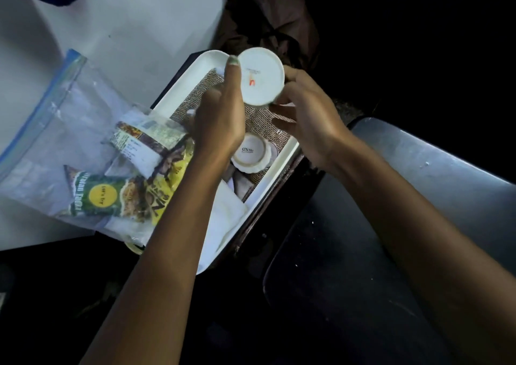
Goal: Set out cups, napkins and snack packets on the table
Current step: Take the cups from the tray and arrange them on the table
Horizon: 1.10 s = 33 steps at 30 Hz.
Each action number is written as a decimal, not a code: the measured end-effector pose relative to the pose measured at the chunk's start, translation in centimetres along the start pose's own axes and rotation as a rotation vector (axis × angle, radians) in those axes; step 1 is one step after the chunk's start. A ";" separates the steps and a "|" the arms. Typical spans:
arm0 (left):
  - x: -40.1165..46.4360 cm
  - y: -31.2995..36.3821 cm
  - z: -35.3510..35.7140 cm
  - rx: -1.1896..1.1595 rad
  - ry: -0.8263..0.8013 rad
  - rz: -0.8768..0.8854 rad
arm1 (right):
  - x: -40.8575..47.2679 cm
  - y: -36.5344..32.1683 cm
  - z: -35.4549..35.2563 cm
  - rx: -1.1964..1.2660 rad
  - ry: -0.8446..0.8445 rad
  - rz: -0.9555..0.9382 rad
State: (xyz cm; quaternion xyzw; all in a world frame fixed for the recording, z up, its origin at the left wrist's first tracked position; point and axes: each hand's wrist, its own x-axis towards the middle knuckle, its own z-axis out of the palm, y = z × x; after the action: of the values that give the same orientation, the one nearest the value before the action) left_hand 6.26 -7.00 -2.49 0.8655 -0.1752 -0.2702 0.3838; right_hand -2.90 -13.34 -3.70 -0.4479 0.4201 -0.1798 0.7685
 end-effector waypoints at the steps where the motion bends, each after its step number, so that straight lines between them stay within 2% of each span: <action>1: -1.0 0.0 0.2 -0.126 -0.040 -0.015 | -0.9 0.1 -0.7 0.048 0.000 -0.002; 3: -2.8 0.1 0.7 -0.271 -0.102 -0.074 | -2.6 0.5 -2.2 0.118 0.016 -0.014; 11: -9.2 0.4 4.6 -0.555 -0.278 -0.257 | -9.2 2.4 -7.9 0.218 0.207 -0.084; 20: -14.4 0.1 7.8 -0.500 -0.482 -0.304 | -15.1 3.8 -12.9 0.281 0.365 -0.055; 28: -16.0 0.3 8.5 -0.382 -0.747 -0.205 | -18.2 4.0 -17.6 0.350 0.231 0.004; 33: -17.8 -0.1 9.4 -0.266 -0.874 -0.103 | -20.6 3.6 -21.4 0.143 0.135 -0.014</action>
State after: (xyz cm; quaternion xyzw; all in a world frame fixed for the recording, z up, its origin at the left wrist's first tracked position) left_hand -13.46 -3.17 -1.89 0.6211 -0.2412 -0.6489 0.3675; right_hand -32.54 -9.47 -2.01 -0.3815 0.4540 -0.2446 0.7671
